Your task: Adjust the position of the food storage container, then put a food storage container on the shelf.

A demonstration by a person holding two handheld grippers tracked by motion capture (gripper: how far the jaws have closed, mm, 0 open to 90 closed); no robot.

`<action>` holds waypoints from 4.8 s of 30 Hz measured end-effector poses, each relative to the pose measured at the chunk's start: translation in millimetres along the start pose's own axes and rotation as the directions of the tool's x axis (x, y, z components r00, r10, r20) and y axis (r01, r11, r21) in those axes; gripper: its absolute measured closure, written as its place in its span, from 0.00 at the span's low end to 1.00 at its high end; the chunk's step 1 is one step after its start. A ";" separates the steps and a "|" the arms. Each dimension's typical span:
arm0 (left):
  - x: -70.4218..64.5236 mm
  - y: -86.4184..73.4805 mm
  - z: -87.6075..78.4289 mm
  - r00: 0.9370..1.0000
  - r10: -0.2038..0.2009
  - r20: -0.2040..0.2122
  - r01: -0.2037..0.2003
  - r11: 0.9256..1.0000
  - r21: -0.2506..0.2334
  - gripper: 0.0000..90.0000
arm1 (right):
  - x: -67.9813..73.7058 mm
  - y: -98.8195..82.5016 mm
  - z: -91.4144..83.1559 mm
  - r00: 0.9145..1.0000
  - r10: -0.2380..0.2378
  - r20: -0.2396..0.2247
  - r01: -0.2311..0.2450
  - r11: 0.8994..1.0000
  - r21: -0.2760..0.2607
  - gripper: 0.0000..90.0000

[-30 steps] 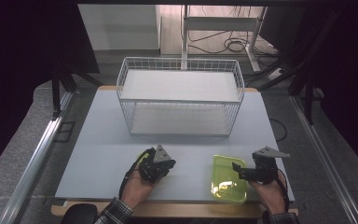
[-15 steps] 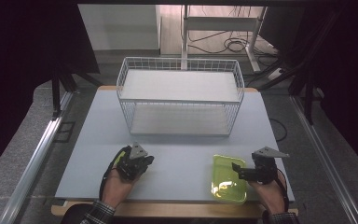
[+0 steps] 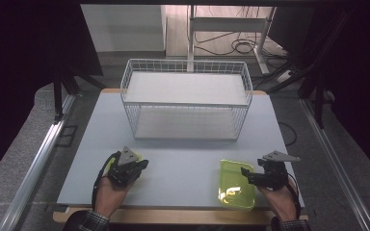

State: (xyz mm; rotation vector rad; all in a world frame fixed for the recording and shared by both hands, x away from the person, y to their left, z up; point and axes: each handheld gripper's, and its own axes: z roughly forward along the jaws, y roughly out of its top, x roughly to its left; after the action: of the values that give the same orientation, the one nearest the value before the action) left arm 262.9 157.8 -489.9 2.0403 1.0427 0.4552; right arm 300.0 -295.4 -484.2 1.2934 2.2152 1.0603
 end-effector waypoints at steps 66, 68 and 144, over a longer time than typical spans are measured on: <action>-21.7 -13.7 11.8 0.993 0.051 0.106 -0.055 0.998 0.036 1.00 | 10.6 35.4 22.3 0.995 -0.102 -0.007 0.102 0.989 0.111 0.99; -21.4 -14.1 12.2 0.993 0.051 0.106 -0.056 0.998 0.038 0.99 | 7.1 30.3 28.5 0.997 -0.079 -0.004 0.079 0.989 0.129 0.99; -35.2 -22.1 24.8 0.972 0.198 0.125 -0.203 0.979 0.028 0.09 | 32.3 33.8 79.3 0.815 0.382 -0.437 -0.272 0.916 0.293 0.79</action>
State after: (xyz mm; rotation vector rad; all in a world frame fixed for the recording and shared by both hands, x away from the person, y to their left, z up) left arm 245.5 125.6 -521.4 2.1917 0.7818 0.4093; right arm 353.1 -224.2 -508.5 1.7103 2.5916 1.4374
